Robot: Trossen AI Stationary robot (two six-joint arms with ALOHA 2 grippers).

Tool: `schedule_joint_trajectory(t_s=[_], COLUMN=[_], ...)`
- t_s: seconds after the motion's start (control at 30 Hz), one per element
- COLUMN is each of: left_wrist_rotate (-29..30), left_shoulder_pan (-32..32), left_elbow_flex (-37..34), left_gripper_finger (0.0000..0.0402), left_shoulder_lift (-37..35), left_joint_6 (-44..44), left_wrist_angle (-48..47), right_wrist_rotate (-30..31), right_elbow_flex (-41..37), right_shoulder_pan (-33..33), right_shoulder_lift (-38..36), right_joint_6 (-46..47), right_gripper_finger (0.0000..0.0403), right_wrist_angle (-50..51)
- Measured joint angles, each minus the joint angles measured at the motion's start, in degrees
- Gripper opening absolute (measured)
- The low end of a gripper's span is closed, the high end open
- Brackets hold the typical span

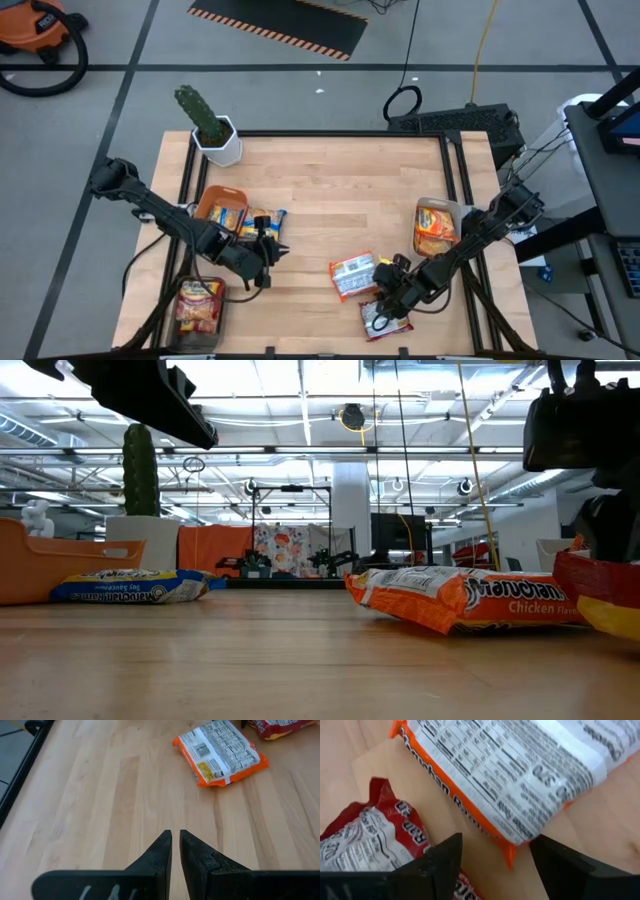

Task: Sort Maruchan noodles
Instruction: Put the orange noodle pack into the white bin

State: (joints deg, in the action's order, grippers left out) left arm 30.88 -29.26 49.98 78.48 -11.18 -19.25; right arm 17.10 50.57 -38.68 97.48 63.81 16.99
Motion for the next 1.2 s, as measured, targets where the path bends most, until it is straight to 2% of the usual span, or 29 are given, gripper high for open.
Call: schedule_joint_trajectory(t_s=[0.33, 1.2], left_wrist_rotate=[-0.01, 0.01], left_shoulder_pan=[-0.02, 0.42], left_elbow_flex=[0.00, 0.00], left_gripper_finger=[0.0042, 0.0042], left_shoulder_lift=[0.00, -0.02], left_joint_6=[-0.09, 1.45], left_wrist_angle=[0.00, 2.80], right_wrist_rotate=[2.19, 7.46], right_elbow_flex=[0.00, -0.07], right_shoulder_pan=[0.04, 0.44], right_shoulder_lift=[2.84, 3.67], right_joint_6=[-2.23, -6.12], right_gripper_finger=[0.0200, 0.0198], right_wrist_angle=[-2.81, -1.82])
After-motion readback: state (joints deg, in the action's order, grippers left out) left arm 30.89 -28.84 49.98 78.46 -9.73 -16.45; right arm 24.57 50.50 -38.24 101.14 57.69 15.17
